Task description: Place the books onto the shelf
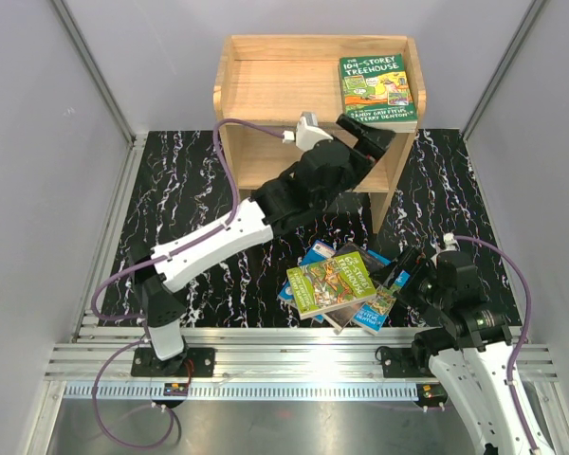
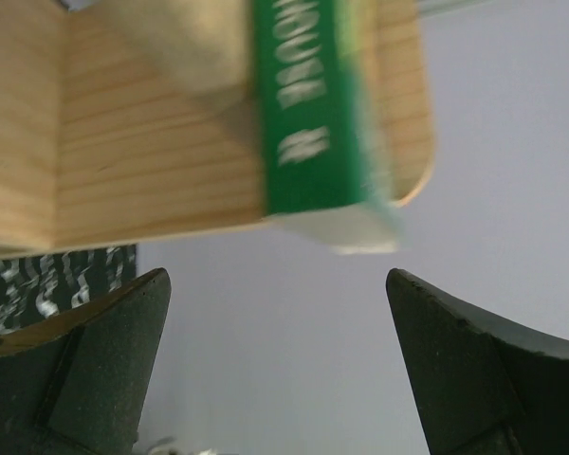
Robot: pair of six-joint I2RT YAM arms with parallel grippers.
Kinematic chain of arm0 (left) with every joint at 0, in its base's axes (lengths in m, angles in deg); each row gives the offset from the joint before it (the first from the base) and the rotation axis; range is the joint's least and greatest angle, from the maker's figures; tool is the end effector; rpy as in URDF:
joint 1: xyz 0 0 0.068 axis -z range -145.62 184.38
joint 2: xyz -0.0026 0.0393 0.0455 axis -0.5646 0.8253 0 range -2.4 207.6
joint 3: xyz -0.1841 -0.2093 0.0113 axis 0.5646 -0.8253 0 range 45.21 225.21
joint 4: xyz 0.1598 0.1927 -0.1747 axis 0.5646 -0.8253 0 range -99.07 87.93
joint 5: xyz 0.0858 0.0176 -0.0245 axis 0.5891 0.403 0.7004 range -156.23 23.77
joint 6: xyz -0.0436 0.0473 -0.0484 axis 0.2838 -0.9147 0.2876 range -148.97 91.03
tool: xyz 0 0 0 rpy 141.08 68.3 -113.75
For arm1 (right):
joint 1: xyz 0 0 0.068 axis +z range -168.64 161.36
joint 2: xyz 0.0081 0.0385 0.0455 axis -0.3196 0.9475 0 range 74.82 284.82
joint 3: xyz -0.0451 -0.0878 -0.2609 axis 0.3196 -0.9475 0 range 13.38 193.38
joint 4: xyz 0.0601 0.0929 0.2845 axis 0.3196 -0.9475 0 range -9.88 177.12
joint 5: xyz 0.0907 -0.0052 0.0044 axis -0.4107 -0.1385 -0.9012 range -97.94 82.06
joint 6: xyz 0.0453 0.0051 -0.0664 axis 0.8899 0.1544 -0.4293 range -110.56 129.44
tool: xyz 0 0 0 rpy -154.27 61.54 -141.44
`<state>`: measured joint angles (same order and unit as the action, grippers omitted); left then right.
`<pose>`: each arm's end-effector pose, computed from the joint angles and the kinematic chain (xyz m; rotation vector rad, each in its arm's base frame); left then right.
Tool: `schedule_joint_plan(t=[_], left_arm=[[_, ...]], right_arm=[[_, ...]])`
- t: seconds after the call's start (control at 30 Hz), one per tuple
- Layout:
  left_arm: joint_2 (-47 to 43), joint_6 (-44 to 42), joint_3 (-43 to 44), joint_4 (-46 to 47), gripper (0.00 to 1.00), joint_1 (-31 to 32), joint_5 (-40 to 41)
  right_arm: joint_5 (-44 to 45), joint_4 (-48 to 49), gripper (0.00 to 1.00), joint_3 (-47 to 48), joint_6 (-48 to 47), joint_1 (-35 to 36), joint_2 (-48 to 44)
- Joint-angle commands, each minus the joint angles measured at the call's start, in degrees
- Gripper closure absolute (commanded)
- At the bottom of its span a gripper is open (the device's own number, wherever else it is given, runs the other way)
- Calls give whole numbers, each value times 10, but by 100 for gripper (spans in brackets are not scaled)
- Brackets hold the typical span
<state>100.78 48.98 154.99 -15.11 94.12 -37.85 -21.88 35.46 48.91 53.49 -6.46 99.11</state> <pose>0.2798 -0.4140 0.4546 -0.6962 1.7377 -1.3547 0.1484 0.0492 0.2484 0.5231 2.3199 0.7725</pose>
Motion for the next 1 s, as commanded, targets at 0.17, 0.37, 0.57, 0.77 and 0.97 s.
schedule_joint_plan(t=[0.17, 0.37, 0.57, 0.77, 0.97], left_arm=[[-80, -36, -73, -20, 1, 5, -63], [-166, -140, -153, -132, 1, 4, -89], [-326, -227, -422, -157, 1, 2, -89], [-427, -274, -639, -64, 1, -46, -222], [-354, -307, -683, 0, 1, -108, -285]], right_arm=[[22, 25, 0, 0, 9, 4, 8], [25, 24, 0, 0, 12, 5, 5], [22, 27, 0, -2, 16, 5, 36], [-5, 81, 0, -38, 27, 5, 104], [-14, 125, 0, -54, 35, 5, 166]])
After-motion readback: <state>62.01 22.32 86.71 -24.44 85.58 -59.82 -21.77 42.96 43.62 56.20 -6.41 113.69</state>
